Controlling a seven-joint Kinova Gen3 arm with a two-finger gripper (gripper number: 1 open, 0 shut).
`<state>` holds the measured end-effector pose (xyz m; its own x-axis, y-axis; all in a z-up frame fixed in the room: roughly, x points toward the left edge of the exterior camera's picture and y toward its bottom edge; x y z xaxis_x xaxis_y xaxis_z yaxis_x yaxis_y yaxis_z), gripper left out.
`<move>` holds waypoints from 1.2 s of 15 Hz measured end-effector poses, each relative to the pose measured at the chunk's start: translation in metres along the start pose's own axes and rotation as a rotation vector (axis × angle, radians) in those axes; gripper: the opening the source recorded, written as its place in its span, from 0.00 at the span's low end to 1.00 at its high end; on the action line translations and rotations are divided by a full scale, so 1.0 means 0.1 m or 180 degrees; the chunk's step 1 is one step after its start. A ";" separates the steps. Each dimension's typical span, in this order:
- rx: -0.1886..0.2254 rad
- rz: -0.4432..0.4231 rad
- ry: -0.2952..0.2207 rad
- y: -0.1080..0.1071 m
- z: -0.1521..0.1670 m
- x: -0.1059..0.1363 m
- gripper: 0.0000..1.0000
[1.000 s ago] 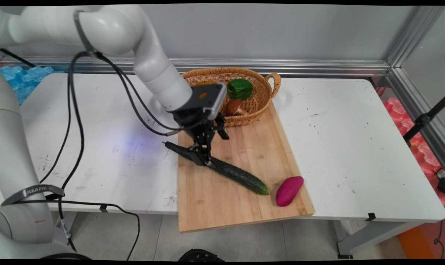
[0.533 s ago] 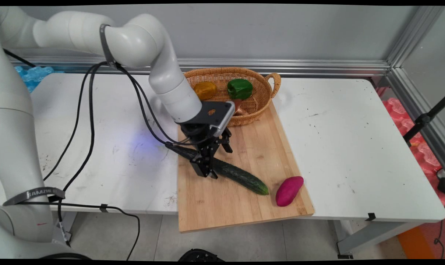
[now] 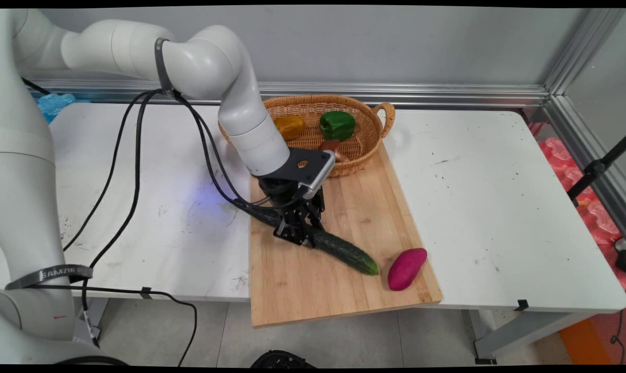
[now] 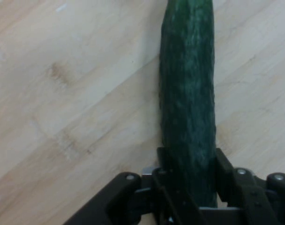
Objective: Place the picked object in the vegetable basket
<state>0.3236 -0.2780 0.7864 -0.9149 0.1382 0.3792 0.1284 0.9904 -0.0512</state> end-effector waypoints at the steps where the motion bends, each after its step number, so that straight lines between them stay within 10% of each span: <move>1: -0.0006 0.0017 0.0004 -0.01 -0.02 0.01 0.00; 11: 0.0047 -0.0199 0.0082 -0.01 -0.85 0.15 0.00; 18: 0.0590 -0.0911 0.0237 -0.40 -1.68 0.10 0.00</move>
<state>0.3736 -0.3163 0.9477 -0.8724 -0.1388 0.4686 -0.2072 0.9734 -0.0974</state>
